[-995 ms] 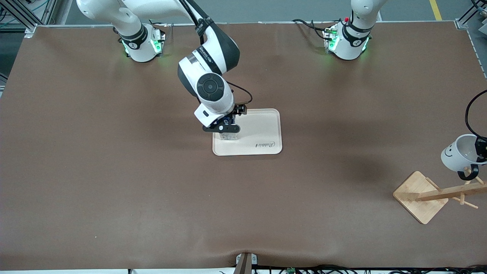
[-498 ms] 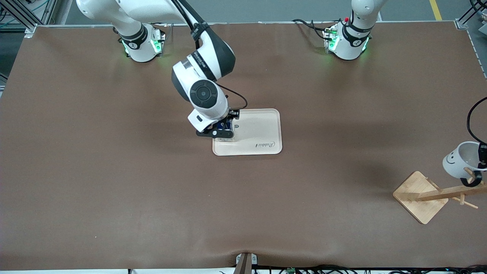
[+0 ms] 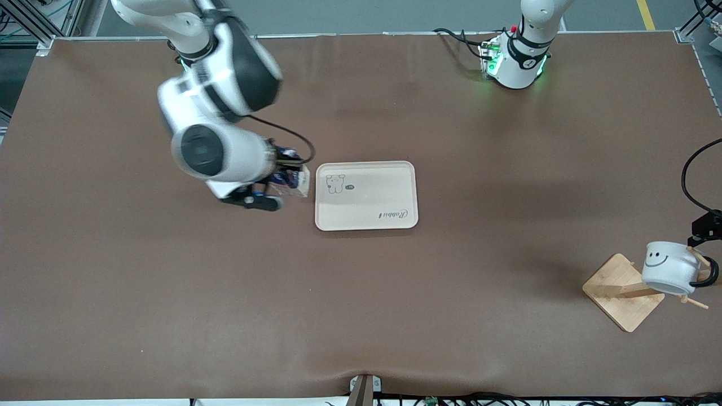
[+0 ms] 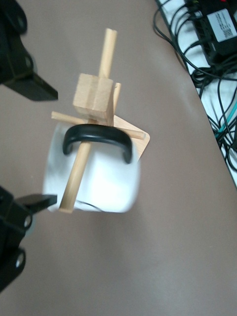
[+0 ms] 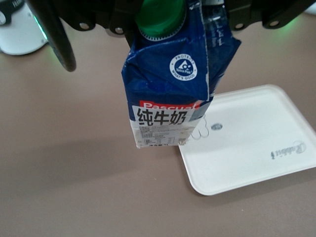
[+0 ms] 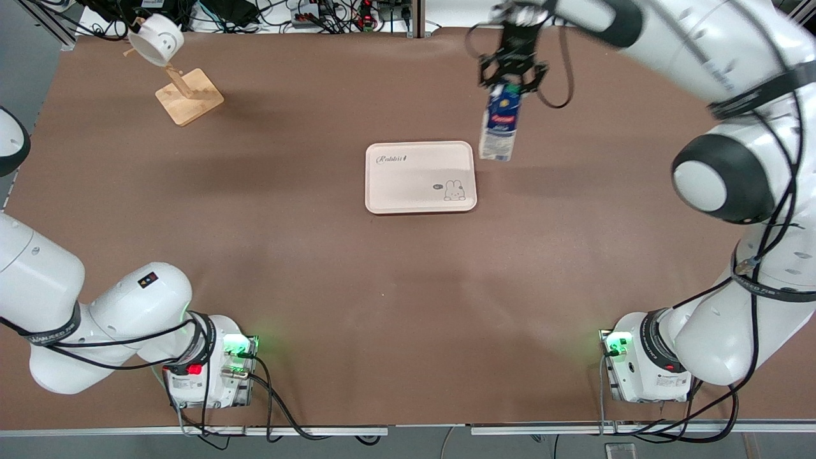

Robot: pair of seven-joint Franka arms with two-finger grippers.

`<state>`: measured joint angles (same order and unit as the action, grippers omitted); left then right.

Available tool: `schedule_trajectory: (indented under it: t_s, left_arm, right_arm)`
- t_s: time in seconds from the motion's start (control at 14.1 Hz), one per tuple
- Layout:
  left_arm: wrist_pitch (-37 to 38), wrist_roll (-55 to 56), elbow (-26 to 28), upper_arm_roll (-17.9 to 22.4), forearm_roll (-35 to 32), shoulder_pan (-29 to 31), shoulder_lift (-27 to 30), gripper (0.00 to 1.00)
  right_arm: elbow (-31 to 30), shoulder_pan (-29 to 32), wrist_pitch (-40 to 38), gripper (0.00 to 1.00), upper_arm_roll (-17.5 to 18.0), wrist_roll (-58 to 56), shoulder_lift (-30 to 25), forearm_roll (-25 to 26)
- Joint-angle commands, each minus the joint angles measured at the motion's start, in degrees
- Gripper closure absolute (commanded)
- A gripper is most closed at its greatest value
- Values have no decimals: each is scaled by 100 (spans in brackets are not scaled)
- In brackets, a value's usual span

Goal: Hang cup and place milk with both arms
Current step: 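Hang the mug on the stand while the right gripper lifts the carton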

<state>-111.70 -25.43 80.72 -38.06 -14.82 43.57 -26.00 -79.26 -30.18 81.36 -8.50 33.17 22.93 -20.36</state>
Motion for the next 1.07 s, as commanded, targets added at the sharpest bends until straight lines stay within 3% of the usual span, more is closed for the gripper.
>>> schedule_trajectory:
  t_s: [0.0, 0.21, 0.36, 0.43, 0.64, 0.78, 1.0]
  left_arm:
    - [349, 625, 5, -104, 111, 2, 262, 0]
    - [639, 1346, 14, -297, 111, 2, 472, 0]
    - [842, 1576, 32, -412, 119, 2, 665, 0]
    - [895, 1690, 32, -543, 128, 11, 753, 0]
    - [1159, 2147, 6, -685, 111, 11, 833, 0]
    - [1159, 2113, -3, -676, 93, 11, 851, 0]
    - [1159, 2060, -21, -667, 102, 46, 842, 0]
  right_arm:
    - [-386, 574, -216, 100, 42, -722, -402, -22]
    - [-1081, 925, -147, 100, 15, -1171, -824, 874]
    - [-1686, 1521, -7, 100, 15, -1531, -1044, 920]
    - [-2037, 1907, 211, 100, 15, -1924, -1141, 946]
    - [-3075, 2629, 1352, 100, 15, -3182, -1326, 1770]
    - [-3245, 3034, 1698, 100, 15, -3728, -1283, 1799]
    - [-3533, 3141, 1987, 100, 24, -3844, -1274, 1799]
